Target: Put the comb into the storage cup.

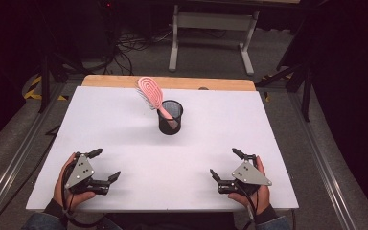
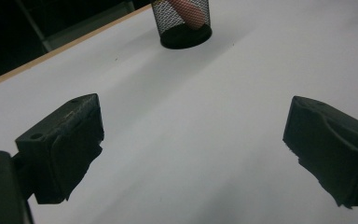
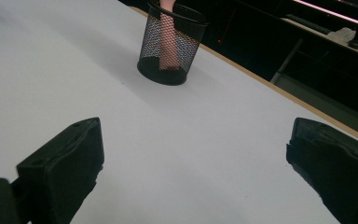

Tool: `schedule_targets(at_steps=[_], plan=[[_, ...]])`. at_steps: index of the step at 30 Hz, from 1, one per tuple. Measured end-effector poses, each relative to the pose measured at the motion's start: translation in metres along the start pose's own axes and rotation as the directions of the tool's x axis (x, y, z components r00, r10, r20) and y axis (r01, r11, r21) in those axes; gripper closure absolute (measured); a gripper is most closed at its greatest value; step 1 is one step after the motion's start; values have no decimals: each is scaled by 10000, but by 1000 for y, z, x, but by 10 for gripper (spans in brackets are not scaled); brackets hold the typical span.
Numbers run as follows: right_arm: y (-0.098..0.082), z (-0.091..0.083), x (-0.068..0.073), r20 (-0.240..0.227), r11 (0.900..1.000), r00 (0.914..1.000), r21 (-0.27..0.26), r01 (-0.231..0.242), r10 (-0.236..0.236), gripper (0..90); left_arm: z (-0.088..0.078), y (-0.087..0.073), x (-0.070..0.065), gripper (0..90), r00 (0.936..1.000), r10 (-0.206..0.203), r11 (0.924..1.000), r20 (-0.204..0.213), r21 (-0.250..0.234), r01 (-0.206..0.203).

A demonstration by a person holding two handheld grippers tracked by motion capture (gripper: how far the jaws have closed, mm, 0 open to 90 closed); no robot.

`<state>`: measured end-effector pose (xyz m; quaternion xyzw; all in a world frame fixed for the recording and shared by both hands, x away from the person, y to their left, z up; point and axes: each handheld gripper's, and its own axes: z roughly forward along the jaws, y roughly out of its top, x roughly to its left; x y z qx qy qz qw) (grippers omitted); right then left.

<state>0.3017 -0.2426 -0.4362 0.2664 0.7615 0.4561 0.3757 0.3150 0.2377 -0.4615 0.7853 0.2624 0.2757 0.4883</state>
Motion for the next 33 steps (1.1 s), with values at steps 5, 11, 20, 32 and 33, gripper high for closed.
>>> schedule_targets(at_steps=[5, 11, 20, 32, 33], plan=[[-1, 1, -2, -10, 10000, 10000, -18, -34, 34, 42, -2, -1, 2, 61, 9999, -150, 9998, -62, -88, 150], [-2, 2, -2, -95, 10000, 9999, -58, -75, 74, 42, 0, -1, 2, 61, 10000, -64, 10000, -38, -1, 64], [-1, 1, -2, -74, 10000, 9999, -54, -76, 75, 42, 1, 0, 3, 62, 10000, -44, 10000, 68, -83, 44], [-1, 1, -2, -32, 9999, 10000, -55, -93, 93, 42, 0, 0, 4, 63, 9999, -109, 9998, 55, -148, 109], [-1, 0, -2, -32, 9999, 9999, -75, -115, 115, 42, 0, 0, 4, 63, 9999, -113, 9998, 57, -158, 114]])
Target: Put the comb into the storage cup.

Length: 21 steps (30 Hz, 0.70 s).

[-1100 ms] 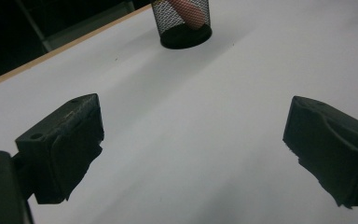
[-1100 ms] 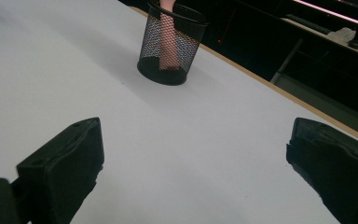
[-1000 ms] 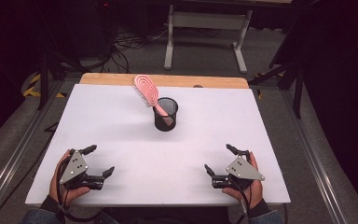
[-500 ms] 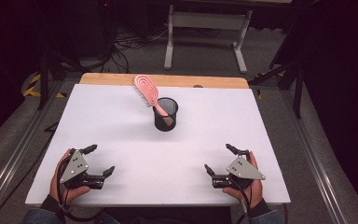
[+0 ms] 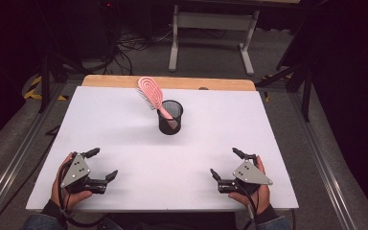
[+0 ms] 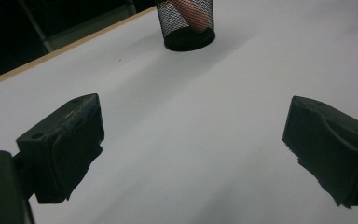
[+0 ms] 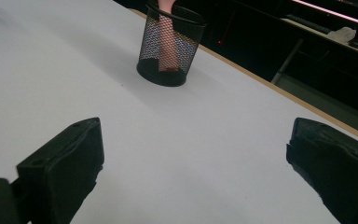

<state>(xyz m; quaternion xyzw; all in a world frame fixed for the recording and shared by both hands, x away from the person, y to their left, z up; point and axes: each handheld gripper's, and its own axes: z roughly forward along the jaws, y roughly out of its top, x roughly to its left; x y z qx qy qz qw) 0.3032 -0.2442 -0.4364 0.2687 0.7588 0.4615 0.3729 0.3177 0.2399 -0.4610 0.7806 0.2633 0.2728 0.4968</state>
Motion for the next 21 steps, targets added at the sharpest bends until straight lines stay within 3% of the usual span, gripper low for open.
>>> schedule_targets(at_steps=[21], plan=[[0, 0, -1, -17, 10000, 10000, -24, 13, -13, 42, 0, 0, 2, 65, 10000, -40, 10000, 24, 44, 40]])
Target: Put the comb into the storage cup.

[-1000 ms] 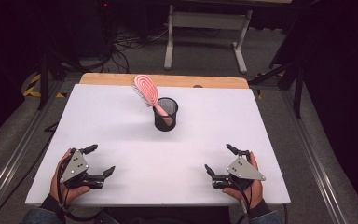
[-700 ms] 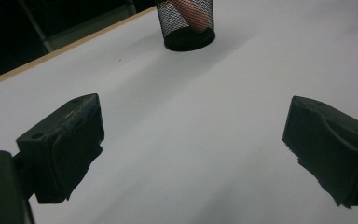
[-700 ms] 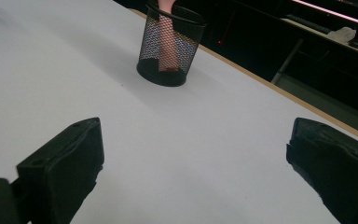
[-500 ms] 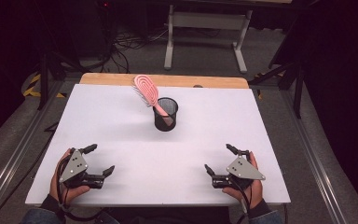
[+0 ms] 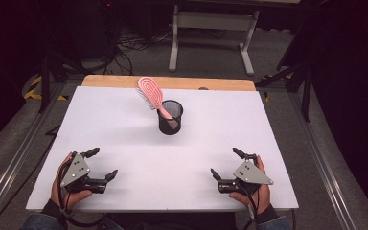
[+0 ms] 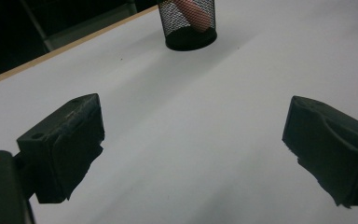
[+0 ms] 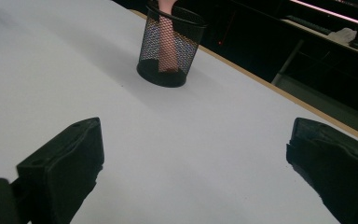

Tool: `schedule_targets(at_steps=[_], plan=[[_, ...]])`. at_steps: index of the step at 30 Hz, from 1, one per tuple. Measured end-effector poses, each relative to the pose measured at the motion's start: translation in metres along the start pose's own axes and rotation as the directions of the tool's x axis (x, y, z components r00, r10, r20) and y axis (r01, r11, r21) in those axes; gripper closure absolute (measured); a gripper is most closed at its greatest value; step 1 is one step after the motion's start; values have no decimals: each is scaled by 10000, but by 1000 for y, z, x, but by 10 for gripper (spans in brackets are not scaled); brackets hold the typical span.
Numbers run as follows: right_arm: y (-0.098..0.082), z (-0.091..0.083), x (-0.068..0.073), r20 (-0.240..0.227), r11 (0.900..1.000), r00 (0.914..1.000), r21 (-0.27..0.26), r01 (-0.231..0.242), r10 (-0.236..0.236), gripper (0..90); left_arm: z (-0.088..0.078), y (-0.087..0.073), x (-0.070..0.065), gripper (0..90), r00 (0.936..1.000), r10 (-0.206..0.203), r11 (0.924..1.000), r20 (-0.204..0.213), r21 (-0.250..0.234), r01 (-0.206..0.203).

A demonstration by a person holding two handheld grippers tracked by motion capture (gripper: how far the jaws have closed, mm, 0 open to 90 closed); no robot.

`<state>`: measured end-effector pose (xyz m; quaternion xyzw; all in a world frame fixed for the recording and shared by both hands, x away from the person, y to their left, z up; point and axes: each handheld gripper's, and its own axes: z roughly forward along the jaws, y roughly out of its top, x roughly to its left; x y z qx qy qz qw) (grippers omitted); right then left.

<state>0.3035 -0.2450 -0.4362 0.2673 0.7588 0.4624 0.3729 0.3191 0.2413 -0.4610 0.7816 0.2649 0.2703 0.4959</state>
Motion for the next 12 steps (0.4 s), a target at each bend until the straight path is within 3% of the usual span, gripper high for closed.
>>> schedule_targets(at_steps=[12], plan=[[0, 2, 0, -4, 10000, 10000, 30, 30, -30, 42, -2, -1, 2, 67, 9999, -132, 9999, -43, -77, 132]])
